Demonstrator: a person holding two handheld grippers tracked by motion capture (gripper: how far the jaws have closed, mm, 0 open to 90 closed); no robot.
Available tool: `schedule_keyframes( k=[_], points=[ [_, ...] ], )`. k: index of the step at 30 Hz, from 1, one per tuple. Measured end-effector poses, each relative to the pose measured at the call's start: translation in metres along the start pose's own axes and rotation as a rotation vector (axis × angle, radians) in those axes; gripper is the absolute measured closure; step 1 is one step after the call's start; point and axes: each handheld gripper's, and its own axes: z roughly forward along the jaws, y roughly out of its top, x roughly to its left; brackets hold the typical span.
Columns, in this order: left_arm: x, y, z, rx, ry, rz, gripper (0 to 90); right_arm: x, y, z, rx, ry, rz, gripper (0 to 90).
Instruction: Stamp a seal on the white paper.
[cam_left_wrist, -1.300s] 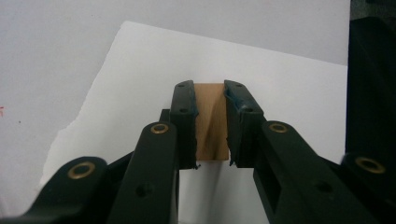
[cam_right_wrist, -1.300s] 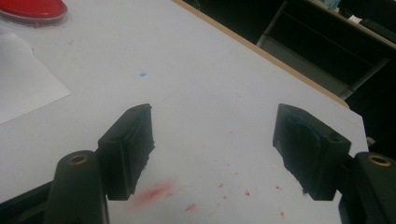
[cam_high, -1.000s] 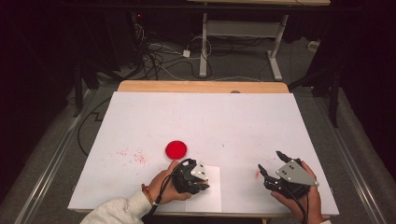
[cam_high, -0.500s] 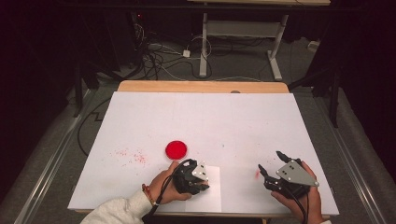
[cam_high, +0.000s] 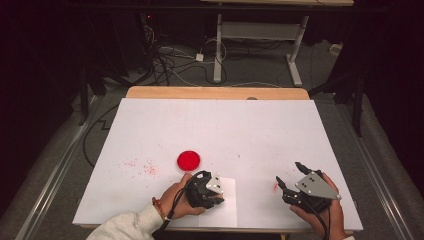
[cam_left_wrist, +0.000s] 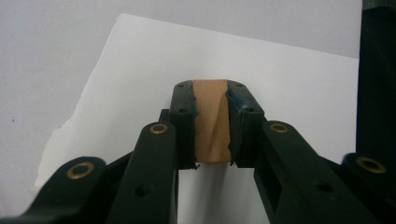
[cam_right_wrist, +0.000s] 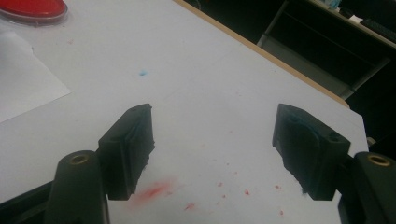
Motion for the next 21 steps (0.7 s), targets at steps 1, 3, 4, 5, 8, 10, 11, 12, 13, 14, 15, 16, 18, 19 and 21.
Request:
schedule_keyframes(
  k=[1,3,4,5,8,10,11,12,13,14,15,16,18,19,21],
  points=[
    [0.000,0.000,0.000,0.000,-0.001,0.000,73.1,0.000,0.000,0.000,0.000,0.000,0.000,29.5],
    [0.001,0.000,0.000,0.002,-0.004,0.008,73.0,0.000,0.000,0.000,0.000,0.000,0.001,29.5],
    [0.001,0.001,0.000,0.005,-0.006,0.010,73.0,0.000,0.000,0.000,0.000,0.002,0.000,29.5],
    [0.001,0.002,-0.001,0.009,-0.006,0.008,73.0,0.000,0.001,0.000,0.000,0.004,-0.001,29.5],
    [-0.001,0.003,-0.001,0.016,0.008,0.014,73.0,0.000,0.001,0.000,0.000,0.012,-0.006,29.5],
    [-0.003,0.004,-0.004,0.007,0.033,0.021,72.9,0.000,0.001,-0.001,0.001,0.012,-0.009,29.5],
    [-0.002,0.004,-0.008,-0.007,0.031,0.017,72.9,0.000,0.001,-0.001,-0.002,0.010,-0.006,29.5],
    [-0.002,0.005,-0.013,-0.023,0.031,0.015,72.9,0.000,0.001,-0.001,-0.003,0.010,-0.007,29.5],
    [-0.001,0.006,-0.018,-0.039,0.033,0.009,72.9,-0.001,0.001,-0.002,-0.003,0.010,-0.007,29.5],
    [-0.001,0.007,-0.022,-0.053,0.031,0.006,72.9,-0.001,0.000,-0.002,-0.004,0.009,-0.004,29.5],
    [-0.001,0.007,-0.026,-0.067,0.031,0.005,72.9,0.000,0.000,-0.002,-0.004,0.009,-0.004,29.5],
    [-0.001,0.007,-0.029,-0.071,0.036,0.008,72.9,0.000,0.000,-0.002,-0.003,0.010,-0.004,29.5],
    [-0.001,0.006,-0.032,-0.080,0.034,0.009,72.9,-0.001,0.001,-0.002,-0.003,0.010,-0.009,29.5],
    [0.000,0.006,-0.033,-0.078,0.039,0.009,72.9,-0.001,0.001,-0.002,-0.004,0.010,-0.009,29.5],
    [0.002,0.005,-0.034,-0.077,0.044,0.003,72.9,0.000,0.001,-0.002,-0.006,0.011,-0.009,29.5]
  ],
)
